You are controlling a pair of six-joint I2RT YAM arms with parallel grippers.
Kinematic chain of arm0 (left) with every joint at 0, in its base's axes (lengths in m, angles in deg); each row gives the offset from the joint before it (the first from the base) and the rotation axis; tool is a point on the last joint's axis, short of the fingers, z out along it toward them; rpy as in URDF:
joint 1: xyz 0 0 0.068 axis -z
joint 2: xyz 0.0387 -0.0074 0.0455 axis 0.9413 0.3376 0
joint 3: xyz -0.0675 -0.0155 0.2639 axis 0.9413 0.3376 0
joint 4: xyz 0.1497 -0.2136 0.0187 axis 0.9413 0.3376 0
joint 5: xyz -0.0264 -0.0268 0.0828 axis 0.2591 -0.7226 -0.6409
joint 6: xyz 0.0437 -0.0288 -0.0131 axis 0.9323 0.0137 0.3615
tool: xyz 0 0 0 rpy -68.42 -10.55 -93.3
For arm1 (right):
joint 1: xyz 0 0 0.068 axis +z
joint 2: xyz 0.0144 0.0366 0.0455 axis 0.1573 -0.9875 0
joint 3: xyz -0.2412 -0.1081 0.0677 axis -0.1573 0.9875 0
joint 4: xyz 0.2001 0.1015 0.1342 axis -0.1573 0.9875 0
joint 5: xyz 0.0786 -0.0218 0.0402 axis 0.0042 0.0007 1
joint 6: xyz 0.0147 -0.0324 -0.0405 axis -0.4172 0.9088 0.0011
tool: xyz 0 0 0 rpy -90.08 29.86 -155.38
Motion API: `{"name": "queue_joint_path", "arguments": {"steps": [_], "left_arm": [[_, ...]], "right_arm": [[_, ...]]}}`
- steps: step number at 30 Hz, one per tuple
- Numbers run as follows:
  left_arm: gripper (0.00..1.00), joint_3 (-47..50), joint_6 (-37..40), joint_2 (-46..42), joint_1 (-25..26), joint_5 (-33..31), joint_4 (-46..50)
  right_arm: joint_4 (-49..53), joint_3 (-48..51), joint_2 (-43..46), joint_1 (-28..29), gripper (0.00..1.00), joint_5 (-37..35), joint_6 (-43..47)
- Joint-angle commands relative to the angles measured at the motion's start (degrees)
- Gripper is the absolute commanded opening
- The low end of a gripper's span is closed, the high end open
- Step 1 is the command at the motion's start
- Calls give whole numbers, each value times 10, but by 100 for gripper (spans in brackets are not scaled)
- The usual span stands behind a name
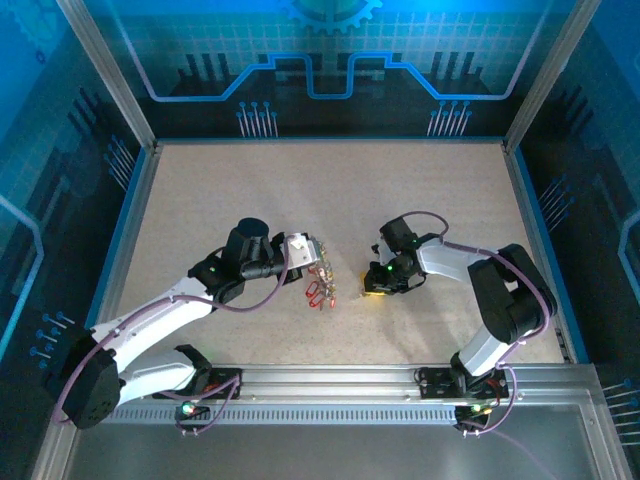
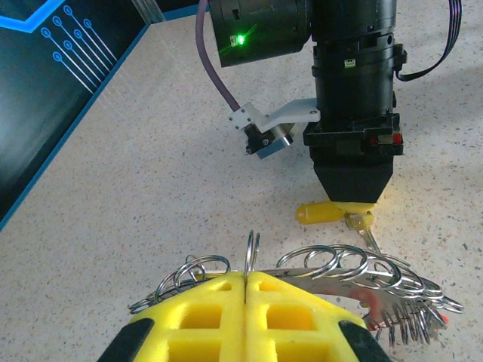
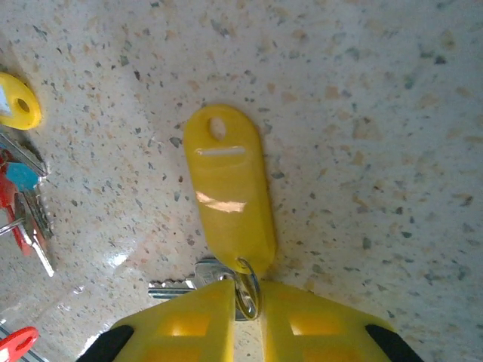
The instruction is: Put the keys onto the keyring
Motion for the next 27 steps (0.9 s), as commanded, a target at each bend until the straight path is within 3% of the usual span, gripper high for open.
{"name": "queue_joint_path", "arguments": {"steps": [1,3,8,14,21,27], "left_arm": [[0,-15,4,-4,-4,21,-5],[0,-14,6,-4,-4,19,-8],[0,-12,6,-4,-4,27,-9],[0,-9,2,0,-4,39,-19],[0,4,14,-3,-4,64,-34],[0,11,21,-1,-3,63,-50]], "right_arm": [[-9,10,16,-4,8,14,2],[-19,20,39,-2,0,8,-1],[-49,52,121,10,0,-27,11],[-96,75,213,53,0,-50,86],[-151,73,288,90,0,-9,174],[-169,53,296,101,0,58,228]]}}
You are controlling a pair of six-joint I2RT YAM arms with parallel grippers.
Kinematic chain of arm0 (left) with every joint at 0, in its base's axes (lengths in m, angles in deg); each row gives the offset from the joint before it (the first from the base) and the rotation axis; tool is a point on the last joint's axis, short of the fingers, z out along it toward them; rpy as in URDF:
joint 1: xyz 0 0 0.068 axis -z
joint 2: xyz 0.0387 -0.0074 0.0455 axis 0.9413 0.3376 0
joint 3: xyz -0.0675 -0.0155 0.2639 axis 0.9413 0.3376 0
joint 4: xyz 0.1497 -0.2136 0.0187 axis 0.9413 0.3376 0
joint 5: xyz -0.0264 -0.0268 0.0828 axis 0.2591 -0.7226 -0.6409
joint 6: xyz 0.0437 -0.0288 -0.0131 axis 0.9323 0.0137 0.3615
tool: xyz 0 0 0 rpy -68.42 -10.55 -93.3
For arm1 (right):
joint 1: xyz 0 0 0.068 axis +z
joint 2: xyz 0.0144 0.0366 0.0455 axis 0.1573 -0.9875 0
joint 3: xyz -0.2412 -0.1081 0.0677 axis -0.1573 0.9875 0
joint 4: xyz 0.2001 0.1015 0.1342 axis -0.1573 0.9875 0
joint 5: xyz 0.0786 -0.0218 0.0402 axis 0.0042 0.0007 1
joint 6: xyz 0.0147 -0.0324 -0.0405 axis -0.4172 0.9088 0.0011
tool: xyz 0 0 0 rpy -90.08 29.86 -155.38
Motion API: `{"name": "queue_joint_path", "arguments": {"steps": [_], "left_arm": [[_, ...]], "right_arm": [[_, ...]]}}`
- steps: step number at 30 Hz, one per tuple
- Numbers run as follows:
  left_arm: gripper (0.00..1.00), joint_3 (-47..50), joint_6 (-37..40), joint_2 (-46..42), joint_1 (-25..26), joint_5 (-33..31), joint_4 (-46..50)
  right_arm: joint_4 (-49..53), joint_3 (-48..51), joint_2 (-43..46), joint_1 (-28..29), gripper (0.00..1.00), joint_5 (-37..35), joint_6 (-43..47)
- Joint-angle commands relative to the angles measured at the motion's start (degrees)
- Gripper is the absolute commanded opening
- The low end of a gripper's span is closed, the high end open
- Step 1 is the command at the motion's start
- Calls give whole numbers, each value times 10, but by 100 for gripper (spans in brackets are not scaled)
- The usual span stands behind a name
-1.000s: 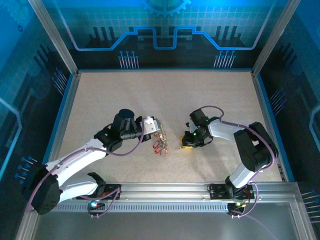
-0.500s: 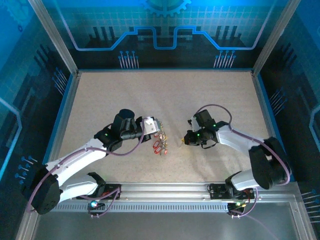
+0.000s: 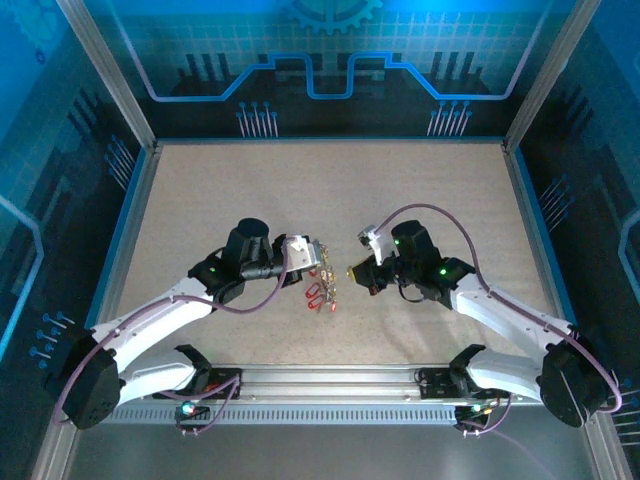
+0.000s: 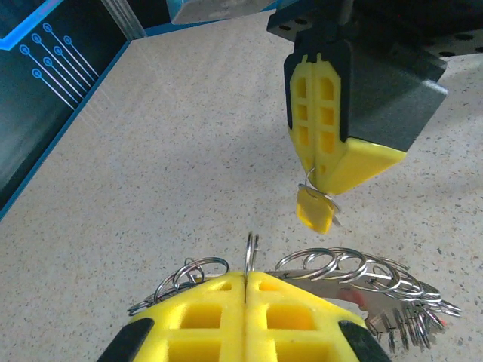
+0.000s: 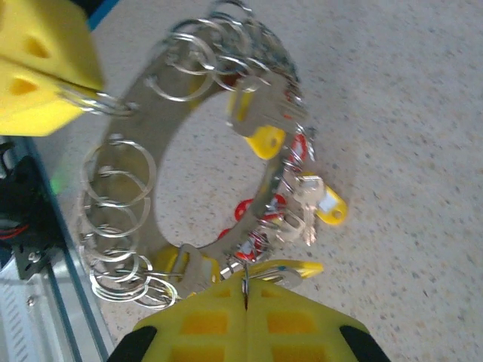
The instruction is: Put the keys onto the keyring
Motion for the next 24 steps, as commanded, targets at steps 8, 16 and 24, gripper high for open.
{"name": "queue_joint_path", "arguments": {"steps": [8,16,24], "left_arm": [[0,8,10,4,-2,44,-45],[0,-1,0,13,-2,35,-35],[0,-8,-12,16,-2,33,-30]], "right_arm": [[-105,-14,-6,22,0,63,47],[-125,-32,-31,34,0,65,54],[-131,-43,-45,41,0,52,48]]}}
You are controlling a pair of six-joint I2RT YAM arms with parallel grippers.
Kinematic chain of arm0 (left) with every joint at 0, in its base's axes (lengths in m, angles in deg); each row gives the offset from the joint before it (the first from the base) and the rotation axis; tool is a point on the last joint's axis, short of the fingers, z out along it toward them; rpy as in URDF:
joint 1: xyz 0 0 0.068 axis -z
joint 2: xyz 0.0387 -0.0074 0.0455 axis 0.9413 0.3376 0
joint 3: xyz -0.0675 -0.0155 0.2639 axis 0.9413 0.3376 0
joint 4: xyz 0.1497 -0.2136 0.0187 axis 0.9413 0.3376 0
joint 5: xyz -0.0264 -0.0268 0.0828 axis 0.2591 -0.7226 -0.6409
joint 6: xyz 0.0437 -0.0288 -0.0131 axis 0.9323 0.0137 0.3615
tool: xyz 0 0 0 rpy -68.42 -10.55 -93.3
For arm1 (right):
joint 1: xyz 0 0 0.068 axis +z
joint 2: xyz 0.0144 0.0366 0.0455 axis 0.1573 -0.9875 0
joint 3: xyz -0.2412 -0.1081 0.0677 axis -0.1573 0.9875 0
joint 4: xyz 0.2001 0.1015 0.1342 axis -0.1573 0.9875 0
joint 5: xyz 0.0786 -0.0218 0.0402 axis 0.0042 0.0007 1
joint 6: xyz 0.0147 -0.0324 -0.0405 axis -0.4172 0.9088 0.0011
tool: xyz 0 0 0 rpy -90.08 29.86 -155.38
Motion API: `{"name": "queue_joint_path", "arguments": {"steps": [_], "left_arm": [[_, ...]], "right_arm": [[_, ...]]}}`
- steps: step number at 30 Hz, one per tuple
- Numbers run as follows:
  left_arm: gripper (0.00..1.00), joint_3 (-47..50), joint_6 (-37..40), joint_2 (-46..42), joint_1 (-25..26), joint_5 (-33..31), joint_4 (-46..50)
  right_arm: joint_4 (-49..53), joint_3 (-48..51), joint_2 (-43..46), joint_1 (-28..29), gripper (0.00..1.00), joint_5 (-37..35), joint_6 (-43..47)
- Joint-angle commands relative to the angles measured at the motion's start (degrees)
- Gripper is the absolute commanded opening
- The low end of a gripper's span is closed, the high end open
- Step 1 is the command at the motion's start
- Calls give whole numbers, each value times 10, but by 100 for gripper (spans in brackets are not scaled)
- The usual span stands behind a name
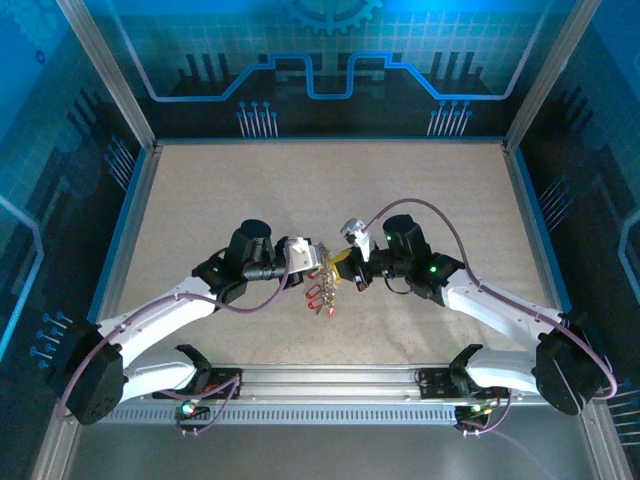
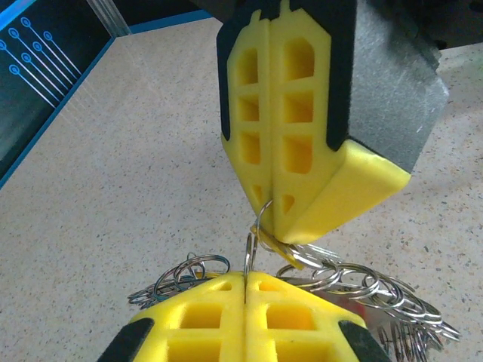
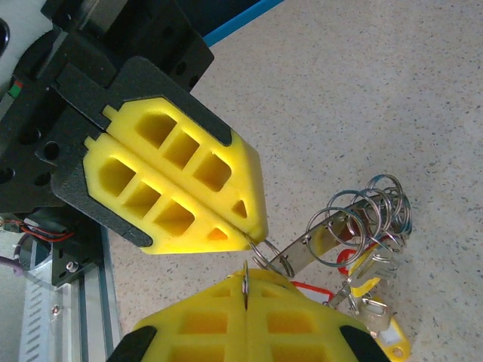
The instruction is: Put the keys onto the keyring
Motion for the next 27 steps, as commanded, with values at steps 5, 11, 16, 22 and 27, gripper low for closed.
{"name": "queue_joint_path", "arguments": {"steps": [5,11,16,22,27], "left_arm": [[0,-19,-22,1,-1,18,-18],[0,-17,-29,6,2,26,-24],[0,-8,-9,6,12,30,-25],[0,5,-2,-1,15,28,-45],[0,15,-1,-8,15,30,-62]], "right_arm": [[-4,-28,-16,20,0,-36,3],[-11,-23,-17,22,0,-79,-21],[-12,-22,-14,20,0,-92,-44],[1,-21,-16,7,0,-82,-68],[-4,-9,-10,-5,0,-66,-81]]}}
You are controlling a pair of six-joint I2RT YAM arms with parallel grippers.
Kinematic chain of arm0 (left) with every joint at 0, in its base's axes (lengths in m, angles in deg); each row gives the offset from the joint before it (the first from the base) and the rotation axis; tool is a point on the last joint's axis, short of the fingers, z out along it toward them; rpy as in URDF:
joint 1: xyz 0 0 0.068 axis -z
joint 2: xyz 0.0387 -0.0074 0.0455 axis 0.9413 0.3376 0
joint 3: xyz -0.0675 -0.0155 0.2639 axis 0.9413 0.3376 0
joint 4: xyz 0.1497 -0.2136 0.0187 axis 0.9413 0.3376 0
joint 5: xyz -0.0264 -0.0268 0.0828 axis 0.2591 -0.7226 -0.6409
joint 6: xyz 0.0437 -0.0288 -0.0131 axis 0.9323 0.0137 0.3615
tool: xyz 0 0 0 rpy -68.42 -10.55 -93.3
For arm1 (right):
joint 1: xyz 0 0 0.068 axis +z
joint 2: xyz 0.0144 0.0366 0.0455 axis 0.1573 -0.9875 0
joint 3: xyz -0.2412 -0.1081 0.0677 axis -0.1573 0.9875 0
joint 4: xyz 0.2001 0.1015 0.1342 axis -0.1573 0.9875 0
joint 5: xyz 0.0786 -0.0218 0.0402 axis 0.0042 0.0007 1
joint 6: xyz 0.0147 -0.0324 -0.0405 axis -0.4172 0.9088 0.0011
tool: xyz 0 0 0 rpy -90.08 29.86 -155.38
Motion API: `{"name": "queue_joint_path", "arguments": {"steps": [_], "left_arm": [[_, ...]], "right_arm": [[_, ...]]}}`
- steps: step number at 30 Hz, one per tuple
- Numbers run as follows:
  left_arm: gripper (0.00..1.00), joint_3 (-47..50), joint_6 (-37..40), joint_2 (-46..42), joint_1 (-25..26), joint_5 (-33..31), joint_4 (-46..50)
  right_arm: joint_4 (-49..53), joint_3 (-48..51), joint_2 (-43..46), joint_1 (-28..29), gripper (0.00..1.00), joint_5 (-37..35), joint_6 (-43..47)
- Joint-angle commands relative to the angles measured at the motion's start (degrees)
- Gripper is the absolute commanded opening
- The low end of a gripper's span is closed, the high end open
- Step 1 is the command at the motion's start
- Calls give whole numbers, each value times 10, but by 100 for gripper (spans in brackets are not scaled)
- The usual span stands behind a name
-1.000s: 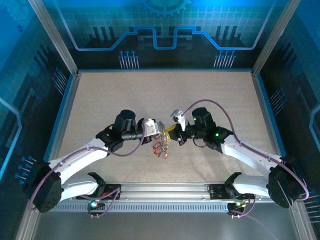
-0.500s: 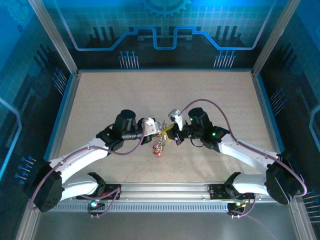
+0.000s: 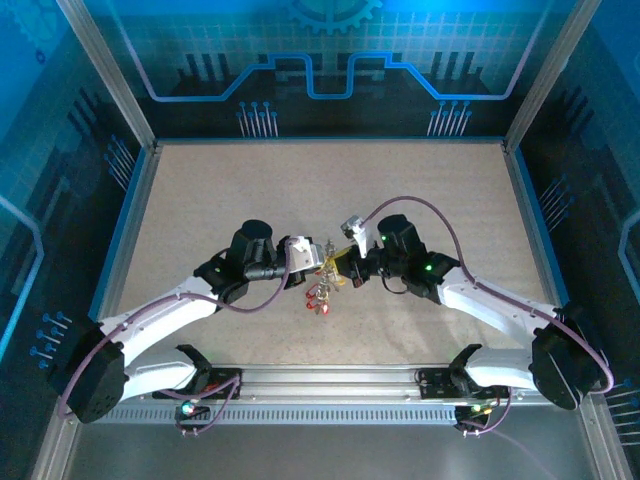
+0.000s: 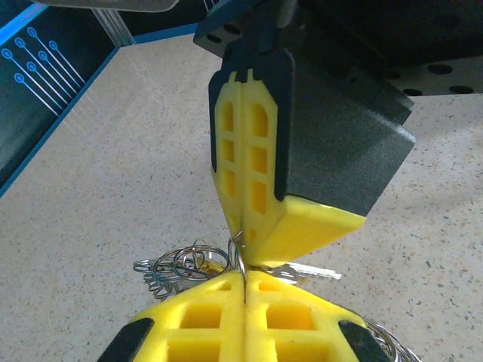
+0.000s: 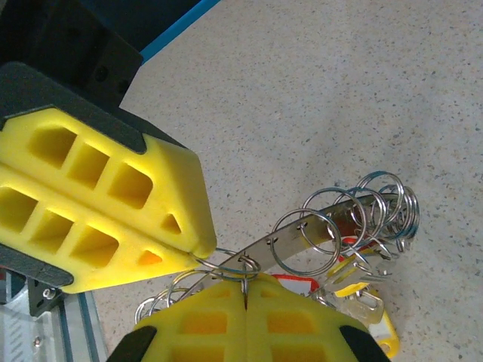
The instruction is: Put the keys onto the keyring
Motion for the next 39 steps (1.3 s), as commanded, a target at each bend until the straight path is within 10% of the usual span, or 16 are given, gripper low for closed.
{"name": "queue_joint_path", "arguments": {"steps": [1,7,11,23,31,39], "left_arm": [[0,12,14,-14,8,31,-35],[0,21,15,-16,7,37,-51],[0,26,14,-17,7,37,-60],[0,24,13,-16,7,65,-62],[0,24,11,-13,7,82,-64],[0,23,12,-12,7,100,-66]], "right_arm": [[-16,3,9,-14,0,3,-22],[-27,19,21,-35,0,24,-35],[-35,30,30,-46,20,43,-31],[-31,49,80,-53,39,11,52],[-137,114,96,-17,40,32,308],[-166,96,56,-7,35,35,351]]}}
